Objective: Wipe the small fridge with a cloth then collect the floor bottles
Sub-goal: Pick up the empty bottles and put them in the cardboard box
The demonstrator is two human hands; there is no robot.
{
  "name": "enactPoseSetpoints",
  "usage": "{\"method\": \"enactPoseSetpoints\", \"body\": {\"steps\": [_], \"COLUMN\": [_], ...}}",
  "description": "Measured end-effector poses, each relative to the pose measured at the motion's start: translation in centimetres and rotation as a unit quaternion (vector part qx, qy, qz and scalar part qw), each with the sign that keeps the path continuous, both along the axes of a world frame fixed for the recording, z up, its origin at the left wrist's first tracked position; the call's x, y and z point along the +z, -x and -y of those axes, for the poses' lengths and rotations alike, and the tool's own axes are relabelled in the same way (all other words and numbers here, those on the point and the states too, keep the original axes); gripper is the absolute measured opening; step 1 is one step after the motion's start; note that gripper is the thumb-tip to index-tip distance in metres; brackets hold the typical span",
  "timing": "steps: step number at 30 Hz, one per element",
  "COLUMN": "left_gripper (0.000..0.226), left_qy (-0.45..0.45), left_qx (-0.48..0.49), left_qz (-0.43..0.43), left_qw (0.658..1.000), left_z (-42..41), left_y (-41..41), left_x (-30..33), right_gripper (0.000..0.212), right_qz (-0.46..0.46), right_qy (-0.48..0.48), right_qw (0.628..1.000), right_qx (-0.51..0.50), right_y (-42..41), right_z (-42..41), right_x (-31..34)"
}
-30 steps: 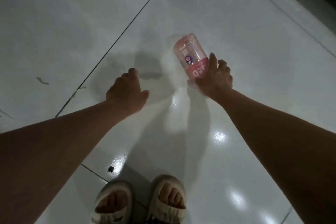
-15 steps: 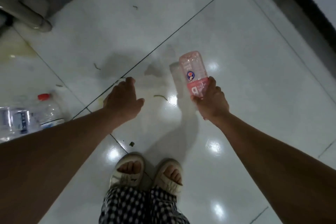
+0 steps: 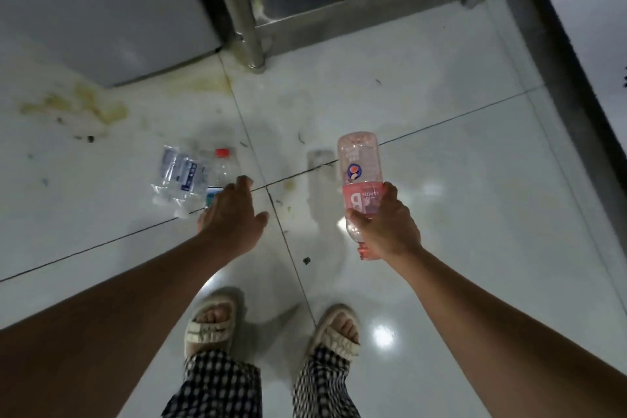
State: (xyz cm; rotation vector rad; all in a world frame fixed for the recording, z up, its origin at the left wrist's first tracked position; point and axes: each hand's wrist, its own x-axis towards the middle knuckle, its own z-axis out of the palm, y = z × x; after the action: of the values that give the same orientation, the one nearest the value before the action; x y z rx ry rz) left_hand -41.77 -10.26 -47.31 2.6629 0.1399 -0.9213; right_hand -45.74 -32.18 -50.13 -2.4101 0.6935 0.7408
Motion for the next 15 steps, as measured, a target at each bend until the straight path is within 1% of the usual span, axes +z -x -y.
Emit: {"method": "enactPoseSetpoints", "body": {"steps": [3, 6, 10, 15], "left_gripper": [0.050, 0.053, 0.058, 0.060], "left_qy": [-0.009, -0.007, -0.017, -0.031], "left_qx": [0.034, 0.063, 0.068, 0.066], "left_qz": [-0.003, -0.010, -0.038, -0.074], "left_qw": [0.999, 0.998, 0.997, 0.995], "left_z": [-4.6, -9.6, -16.2, -23.9], "left_y": [0.1, 0.0, -0.7, -1.8], "left_x": [-0.4, -1.3, -2.9, -5.7], "right_gripper": [0.071, 0.070, 0.065, 0.066], "right_qz": [-0.001, -0.011, -0.020, -0.034], "right_qy": [0.001, 0.005, 0.017, 0.022], "right_qw": [0.999, 0.998, 0.998, 0.998], "right_qx": [0.044, 0.068, 0.065, 0.049], "right_y": [-1.2, -2.1, -2.8, -3.5], "right_z": [-4.6, -9.5, -15.6, -22.6], "right_x": [0.3, -0.2, -1.6, -3.8]}}
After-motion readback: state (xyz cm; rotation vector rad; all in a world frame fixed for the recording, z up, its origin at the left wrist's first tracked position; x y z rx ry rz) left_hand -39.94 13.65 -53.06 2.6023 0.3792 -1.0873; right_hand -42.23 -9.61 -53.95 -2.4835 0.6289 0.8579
